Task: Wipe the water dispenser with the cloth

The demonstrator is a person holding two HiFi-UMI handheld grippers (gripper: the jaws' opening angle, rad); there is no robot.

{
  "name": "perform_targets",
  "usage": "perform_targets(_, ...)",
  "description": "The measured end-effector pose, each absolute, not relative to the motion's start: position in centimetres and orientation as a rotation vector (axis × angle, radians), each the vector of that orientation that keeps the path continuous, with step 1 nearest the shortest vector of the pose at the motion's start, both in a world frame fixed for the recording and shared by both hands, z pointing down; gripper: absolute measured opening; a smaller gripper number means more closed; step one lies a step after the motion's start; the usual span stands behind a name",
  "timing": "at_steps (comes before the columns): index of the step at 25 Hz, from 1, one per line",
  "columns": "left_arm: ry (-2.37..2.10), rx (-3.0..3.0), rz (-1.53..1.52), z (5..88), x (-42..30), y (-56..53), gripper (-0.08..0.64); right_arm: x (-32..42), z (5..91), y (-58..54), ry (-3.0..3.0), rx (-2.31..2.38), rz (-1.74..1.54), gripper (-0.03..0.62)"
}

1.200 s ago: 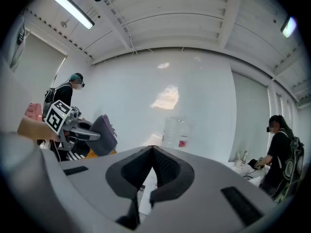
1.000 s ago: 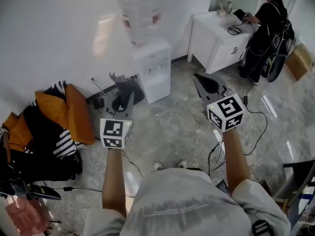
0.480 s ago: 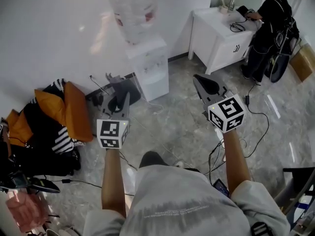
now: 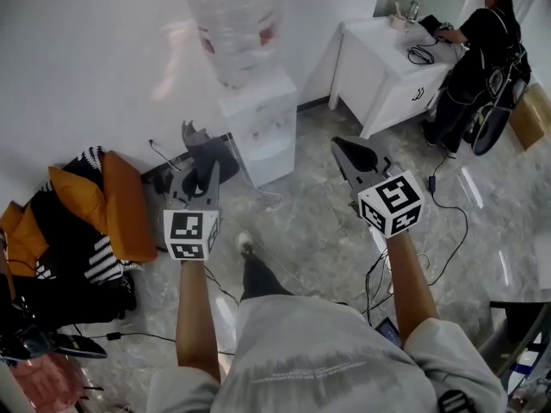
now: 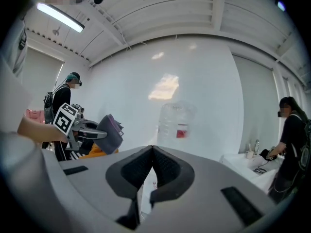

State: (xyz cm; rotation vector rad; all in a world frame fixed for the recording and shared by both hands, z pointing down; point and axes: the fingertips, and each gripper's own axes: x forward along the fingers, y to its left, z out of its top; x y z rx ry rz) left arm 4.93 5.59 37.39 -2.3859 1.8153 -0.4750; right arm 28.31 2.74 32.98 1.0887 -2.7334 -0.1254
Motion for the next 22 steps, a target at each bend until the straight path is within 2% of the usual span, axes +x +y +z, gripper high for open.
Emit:
perform_targets(12, 1.815, -2.429, -0.662, 42.6, -11.0, -10.9, 0.049, 10.2, 36.9, -12.4, -2.681, 1.034, -0.006, 0.014)
perform_targets(22, 1.803, -2.603, -0.786, 53.6, -19.8, -24.7, 0.049, 2.5, 42.4, -19.6, -2.583, 0.988, 0.082, 0.012)
